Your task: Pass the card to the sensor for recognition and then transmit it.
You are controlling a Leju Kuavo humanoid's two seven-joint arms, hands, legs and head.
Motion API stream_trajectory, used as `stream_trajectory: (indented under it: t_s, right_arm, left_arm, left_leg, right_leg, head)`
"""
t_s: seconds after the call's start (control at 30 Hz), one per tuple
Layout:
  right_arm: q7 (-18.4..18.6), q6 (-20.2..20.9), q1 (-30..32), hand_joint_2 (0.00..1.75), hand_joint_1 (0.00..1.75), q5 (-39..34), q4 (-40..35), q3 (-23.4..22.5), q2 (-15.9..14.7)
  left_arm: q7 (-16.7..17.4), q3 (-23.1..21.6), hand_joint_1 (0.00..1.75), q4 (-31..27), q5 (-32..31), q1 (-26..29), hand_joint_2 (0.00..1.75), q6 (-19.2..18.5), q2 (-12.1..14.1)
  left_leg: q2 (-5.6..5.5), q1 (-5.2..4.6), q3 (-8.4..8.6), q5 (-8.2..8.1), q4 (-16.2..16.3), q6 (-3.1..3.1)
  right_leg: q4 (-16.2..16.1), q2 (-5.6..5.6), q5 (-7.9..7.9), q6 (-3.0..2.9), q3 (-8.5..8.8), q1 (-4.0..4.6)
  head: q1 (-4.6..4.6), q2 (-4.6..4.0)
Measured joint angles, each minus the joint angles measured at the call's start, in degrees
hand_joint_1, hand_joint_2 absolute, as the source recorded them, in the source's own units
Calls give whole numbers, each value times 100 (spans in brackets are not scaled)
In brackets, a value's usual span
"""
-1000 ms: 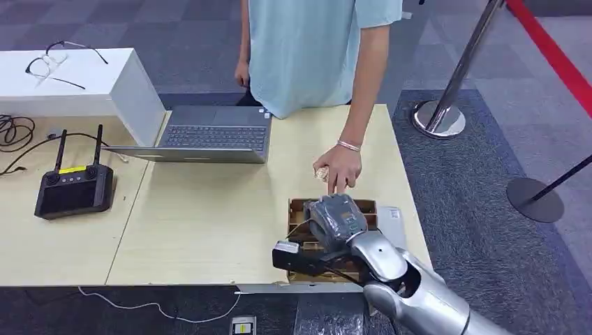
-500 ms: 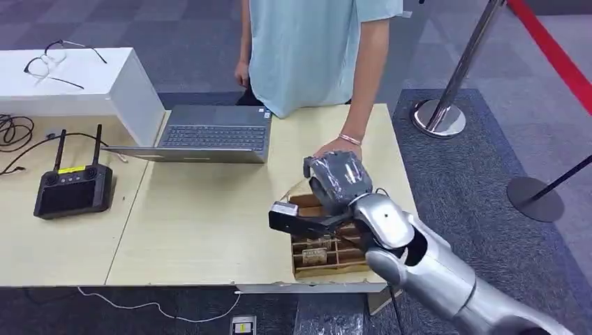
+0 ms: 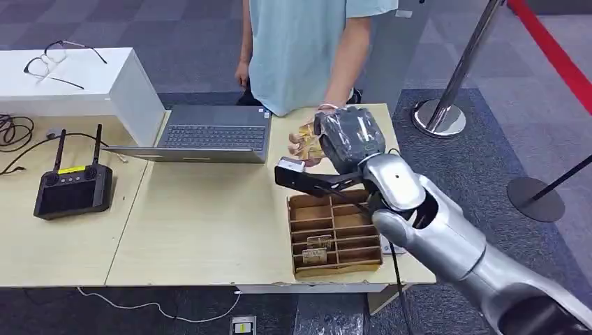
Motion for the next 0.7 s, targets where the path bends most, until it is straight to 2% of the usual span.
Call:
stream_trajectory:
  t_s: [0.47,0.5,0.53,0.57,0.63,0.7]
  right_arm:
    - [59,37,-232,175,175,339,560,22,-144]
    - [61,48,-231,175,136,394,596,35,-153]
    - [63,52,-231,175,136,439,625,46,-164]
    - [63,66,-229,175,21,485,662,52,-175]
    - [63,138,-224,175,0,621,721,57,-186]
    - [63,151,-216,175,0,772,789,90,-203]
  left_arm:
    - [4,-13,0,0,-4,1,0,4,-39]
    - [4,-15,0,0,-7,1,0,2,-40]
    - [4,-17,0,0,-9,1,0,-9,-42]
    - [4,-20,0,0,-9,1,0,-11,-42]
    - [4,-22,0,0,-9,1,0,-11,-46]
    - [7,-24,0,0,-20,1,0,-11,-48]
  left_leg:
    - [0,0,-1,0,0,0]
    - [-1,0,0,0,0,0]
    - [-1,0,0,0,0,0]
    - [0,0,0,0,0,0]
    - [-1,0,0,0,0,0]
    - [-1,0,-1,0,0,0]
  right_leg:
    - [0,0,0,0,-1,0]
    - [0,0,0,0,-1,0]
    - [0,0,0,0,-1,0]
    - [0,0,0,0,-1,0]
    - [0,0,0,0,-1,0]
    - [0,0,0,0,-2,0]
  head:
    - [0,0]
    - [-2,0]
    - [0,0]
    - [0,0]
    - [0,0]
    - [-2,0]
